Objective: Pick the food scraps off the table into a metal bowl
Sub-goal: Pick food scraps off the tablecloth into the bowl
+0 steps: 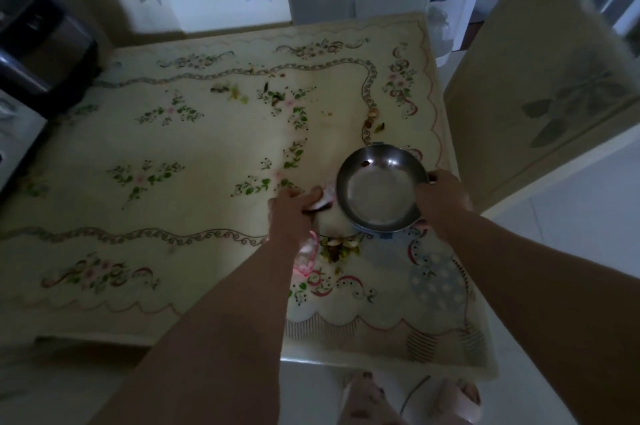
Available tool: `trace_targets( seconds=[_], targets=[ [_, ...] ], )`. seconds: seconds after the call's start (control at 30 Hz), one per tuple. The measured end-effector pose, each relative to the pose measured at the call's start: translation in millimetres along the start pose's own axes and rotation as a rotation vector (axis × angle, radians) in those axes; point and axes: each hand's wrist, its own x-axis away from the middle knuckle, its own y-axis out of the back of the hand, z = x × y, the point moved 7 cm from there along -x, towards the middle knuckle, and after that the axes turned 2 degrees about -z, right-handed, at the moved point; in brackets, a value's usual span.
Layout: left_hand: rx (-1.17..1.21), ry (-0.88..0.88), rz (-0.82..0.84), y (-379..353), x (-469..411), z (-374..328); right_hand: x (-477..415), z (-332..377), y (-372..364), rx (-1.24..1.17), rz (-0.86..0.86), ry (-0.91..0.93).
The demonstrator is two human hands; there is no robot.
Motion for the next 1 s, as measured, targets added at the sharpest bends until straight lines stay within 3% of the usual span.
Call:
trace_targets(
  seconds=[0.17,0.37,0.4,0.5,0.6,0.67,0.73,0.8,0.9,1.0],
  targets=[
    [-0.167,-0.073,-0.083,-12.2,72.2,0.3,3.6,-12.8,14.0,0.035,0.021,0.026],
    [-0.543,-0.151,0.074,-40.0,129.0,-4.3,11.1,-30.3,33.1,0.002,0.064,0.032],
    [-0.630,-0.206,0.005,-35.6,131.4,-12.5,13.1,-32.0,35.7,-0.001,0.073,0.035],
    [-0.417,-0.327,-0.220,-9.0,149.9,-41.4,18.5,-38.6,42.9,-0.042,0.099,0.024],
    [-0.324,-0.313,-0.458,36.2,156.7,-51.9,25.5,-41.9,44.3,-0.098,0.121,0.000],
    [-0.591,-0.203,-0.522,62.3,155.8,-46.4,29.3,-42.2,41.9,-0.086,0.121,0.015],
    [-1.088,0.039,-0.396,77.0,148.5,-15.4,32.2,-42.2,39.3,-0.073,0.116,0.032],
    [-1.360,0.162,-0.330,88.1,147.0,9.9,33.4,-43.0,35.3,-0.052,0.121,0.036],
    [-1.507,-0.044,-0.410,91.2,146.9,10.8,34.8,-42.6,30.0,-0.052,0.133,0.044],
    [-1.406,-0.039,-0.464,84.5,150.2,8.1,33.7,-42.4,31.2,-0.068,0.098,0.038]
  ],
)
